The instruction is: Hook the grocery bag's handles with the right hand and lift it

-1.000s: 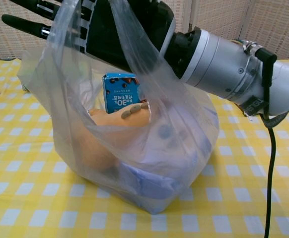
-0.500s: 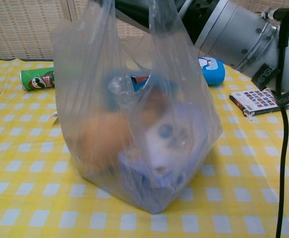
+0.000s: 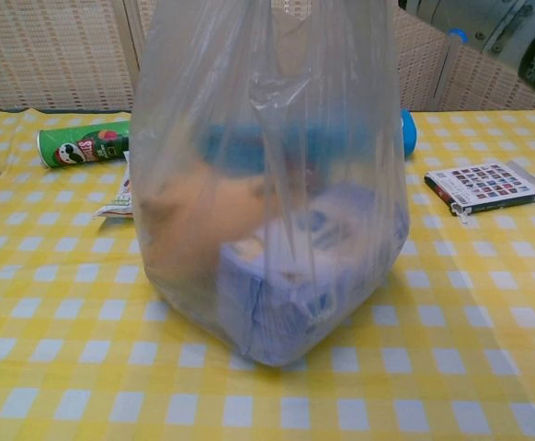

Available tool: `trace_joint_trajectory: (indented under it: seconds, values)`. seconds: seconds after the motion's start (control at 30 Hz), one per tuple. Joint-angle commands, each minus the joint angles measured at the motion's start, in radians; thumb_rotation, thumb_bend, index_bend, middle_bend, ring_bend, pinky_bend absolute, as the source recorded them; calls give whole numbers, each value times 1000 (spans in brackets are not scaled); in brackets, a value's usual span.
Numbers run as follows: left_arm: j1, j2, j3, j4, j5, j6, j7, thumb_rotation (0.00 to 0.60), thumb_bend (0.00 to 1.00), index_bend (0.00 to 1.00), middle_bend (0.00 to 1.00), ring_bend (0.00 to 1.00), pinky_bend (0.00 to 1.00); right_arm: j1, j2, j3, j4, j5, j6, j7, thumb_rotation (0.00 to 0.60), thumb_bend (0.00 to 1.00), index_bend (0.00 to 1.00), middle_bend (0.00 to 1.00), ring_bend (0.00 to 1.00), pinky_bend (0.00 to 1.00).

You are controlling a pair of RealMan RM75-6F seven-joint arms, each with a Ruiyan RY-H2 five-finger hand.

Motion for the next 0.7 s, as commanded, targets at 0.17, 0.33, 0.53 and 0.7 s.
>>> trace_joint_trajectory:
  seconds: [0.17,0.33,0.53,0.7]
  values:
    - [4,3,-3,1,-4,8,-6,600,138,4,142,100,5,-32,60,116,-120,159,-138,-141,600,597,680,694,664,997]
    - [3,4,-2,1,-3,8,-9,600,138,5,142,100,5,-37,78,181,-148,181,-193,-193,600,613,728,797,752,1000]
    - [5,5,-2,0,-2,11,-11,600,138,6,142,100,5,-27,116,293,-238,229,-250,-308,600,613,746,819,767,1000]
    - [5,5,-1,0,-3,9,-10,600,139,8,142,100,4,4,176,440,-333,288,-290,-382,600,613,748,820,765,1000]
